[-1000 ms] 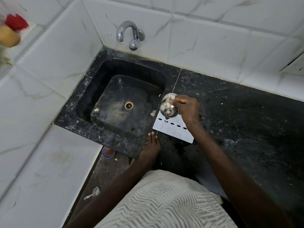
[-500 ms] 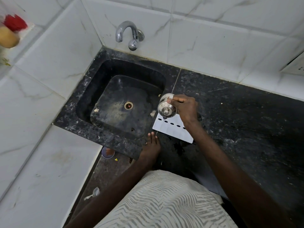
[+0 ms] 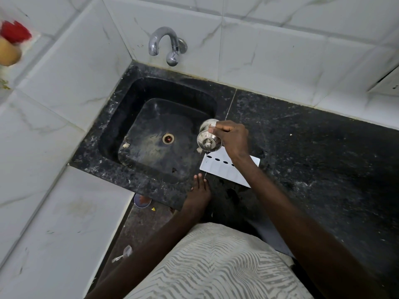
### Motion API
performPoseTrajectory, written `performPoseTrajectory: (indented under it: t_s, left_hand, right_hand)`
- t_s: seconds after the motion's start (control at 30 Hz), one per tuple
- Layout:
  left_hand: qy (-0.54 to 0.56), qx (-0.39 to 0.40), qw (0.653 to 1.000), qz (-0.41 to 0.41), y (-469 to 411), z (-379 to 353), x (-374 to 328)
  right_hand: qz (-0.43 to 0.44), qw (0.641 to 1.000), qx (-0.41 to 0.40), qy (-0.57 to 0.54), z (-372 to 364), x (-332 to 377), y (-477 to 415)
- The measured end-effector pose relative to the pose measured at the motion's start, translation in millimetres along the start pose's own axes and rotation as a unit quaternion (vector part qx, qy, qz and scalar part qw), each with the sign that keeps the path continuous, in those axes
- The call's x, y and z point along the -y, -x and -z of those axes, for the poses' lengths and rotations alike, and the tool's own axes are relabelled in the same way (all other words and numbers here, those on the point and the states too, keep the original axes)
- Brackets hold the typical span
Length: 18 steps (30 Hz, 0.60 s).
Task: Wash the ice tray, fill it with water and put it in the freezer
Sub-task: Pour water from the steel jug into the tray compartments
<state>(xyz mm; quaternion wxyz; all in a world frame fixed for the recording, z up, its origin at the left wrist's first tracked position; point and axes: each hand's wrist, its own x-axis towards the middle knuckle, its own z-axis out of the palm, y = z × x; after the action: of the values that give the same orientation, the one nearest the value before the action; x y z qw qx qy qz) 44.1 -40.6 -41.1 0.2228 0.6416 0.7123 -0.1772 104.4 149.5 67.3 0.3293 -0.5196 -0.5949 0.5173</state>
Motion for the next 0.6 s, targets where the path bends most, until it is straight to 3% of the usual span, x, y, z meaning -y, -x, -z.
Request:
performPoseTrajectory:
  t_s: [0.6]
  left_hand:
    - [0.008,0.002,1.0,0.01,0.3,1.5,-1.3]
  right_hand:
    - [0.024,1.0,-0.008,-0.002,-5.7,1.0,-0.5]
